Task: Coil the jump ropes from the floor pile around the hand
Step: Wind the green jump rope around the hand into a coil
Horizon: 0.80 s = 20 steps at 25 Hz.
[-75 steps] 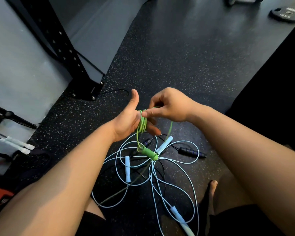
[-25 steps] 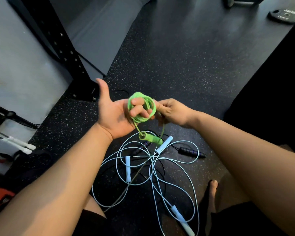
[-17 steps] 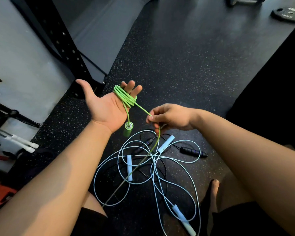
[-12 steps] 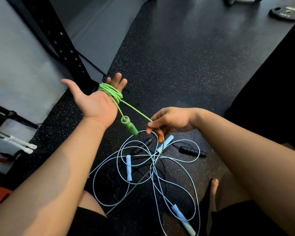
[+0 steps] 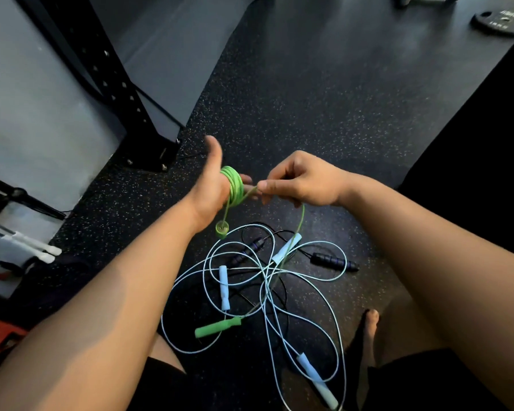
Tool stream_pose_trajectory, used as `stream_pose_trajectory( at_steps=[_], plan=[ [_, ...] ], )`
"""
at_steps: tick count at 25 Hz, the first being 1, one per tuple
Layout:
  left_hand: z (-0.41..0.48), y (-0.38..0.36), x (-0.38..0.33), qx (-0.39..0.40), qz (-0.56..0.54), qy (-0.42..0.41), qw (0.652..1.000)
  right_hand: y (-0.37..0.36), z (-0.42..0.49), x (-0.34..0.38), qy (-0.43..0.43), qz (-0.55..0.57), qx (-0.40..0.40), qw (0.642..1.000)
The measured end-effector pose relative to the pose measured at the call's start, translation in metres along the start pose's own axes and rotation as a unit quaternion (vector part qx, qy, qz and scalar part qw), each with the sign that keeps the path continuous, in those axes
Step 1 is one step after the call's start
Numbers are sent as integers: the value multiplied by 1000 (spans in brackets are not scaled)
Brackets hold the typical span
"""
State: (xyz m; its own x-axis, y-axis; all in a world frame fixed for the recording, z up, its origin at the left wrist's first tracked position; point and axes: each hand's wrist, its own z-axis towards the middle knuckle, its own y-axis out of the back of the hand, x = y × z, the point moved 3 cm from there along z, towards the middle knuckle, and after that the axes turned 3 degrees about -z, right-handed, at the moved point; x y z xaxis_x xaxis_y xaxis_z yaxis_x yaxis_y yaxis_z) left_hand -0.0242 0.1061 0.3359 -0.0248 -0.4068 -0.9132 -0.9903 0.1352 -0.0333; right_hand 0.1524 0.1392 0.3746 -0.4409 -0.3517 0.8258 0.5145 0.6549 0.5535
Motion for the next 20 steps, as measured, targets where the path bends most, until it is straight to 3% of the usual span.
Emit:
stream_pose_trajectory(
  at_steps=[4,9,15,18,20],
  plan=[
    [-12,-24,7,139,85,73,984,13,-1,-3,13,-22,-88,996],
    [-21,-29,-3,229,-56,62,970,17,0,-24,-20,8,-136,990],
    [-30,-23,-16,224,-237,-13,945,1,-1,-36,-50,97,-100,989],
    [-26,-10,-23,159,-410,-64,896,-13,-1,-40,-95,130,-73,984],
    [-22,0,-25,117,-471,-100,869,-22,0,-42,-108,152,-35,982]
  ],
)
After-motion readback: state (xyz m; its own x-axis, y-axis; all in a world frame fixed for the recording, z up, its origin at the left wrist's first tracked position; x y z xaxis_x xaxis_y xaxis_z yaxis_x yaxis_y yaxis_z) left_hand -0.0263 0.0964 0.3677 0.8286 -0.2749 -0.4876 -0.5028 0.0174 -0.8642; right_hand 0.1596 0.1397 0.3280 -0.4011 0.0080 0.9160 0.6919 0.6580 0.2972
